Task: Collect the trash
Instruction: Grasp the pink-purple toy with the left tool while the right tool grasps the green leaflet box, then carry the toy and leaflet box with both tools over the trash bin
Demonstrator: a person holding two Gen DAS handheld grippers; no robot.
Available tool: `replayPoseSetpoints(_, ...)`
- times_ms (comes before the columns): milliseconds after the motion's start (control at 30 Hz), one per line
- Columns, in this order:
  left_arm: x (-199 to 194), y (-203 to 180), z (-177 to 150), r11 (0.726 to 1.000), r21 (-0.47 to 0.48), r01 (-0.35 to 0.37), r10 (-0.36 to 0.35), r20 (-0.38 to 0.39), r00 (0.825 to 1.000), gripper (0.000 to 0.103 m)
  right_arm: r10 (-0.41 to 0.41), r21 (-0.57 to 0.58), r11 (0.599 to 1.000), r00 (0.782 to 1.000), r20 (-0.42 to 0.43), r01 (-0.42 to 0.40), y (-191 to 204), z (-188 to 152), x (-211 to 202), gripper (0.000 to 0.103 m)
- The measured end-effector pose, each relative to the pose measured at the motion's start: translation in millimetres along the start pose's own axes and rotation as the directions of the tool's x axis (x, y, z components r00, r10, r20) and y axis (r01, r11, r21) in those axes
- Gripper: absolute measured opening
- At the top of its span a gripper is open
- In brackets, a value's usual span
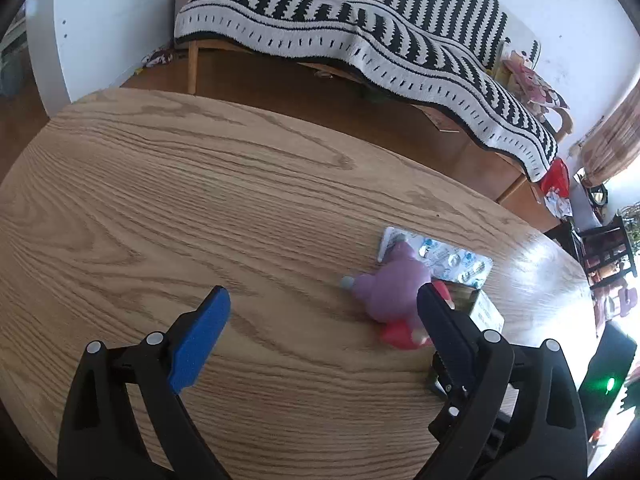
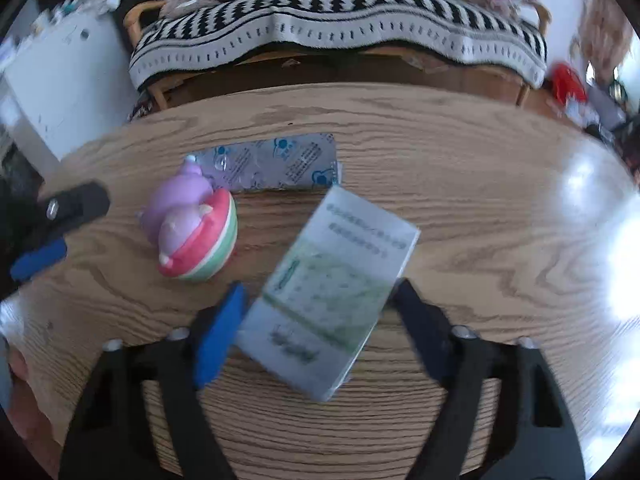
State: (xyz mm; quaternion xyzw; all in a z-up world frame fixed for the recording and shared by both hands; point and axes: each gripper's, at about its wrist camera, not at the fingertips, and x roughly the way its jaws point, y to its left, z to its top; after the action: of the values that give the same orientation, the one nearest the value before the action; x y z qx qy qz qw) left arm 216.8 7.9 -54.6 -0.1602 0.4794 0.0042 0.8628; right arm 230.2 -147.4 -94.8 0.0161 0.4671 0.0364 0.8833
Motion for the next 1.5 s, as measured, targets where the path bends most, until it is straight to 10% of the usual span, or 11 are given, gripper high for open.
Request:
replayPoseSetpoints(600,45,-66,-24,0.996,0.066,-0.057,0.058,-0.012,0.998,0.091,0.054,0.012,0.998,0.992,0.113,-0.055,-83,-70,-93,0.058)
replayPoseSetpoints(700,45,-68,-25,0.995,0.091,-0.049,0.051,-0.014,0.999,0.062,0.042,0.006,0.999,0.991,0.129,-0.043,-91,-85,-111,0.058)
replayPoseSetpoints(833,39,-69,-34,0.99,0.132,-0.043,0.046,-0.02,0.999,0.055,0.018,-0.005,1.0,0.99,0.14,-0.017,-98,-109,-130,0.058)
replayPoseSetpoints(1500,-140,-76,-159,0.934,0.353,0.057,-0.101,0.109,0.989,0.053,-0.021,0.127,0.992,0.98,0.197,-0.004,-177,-228,-238,0.058)
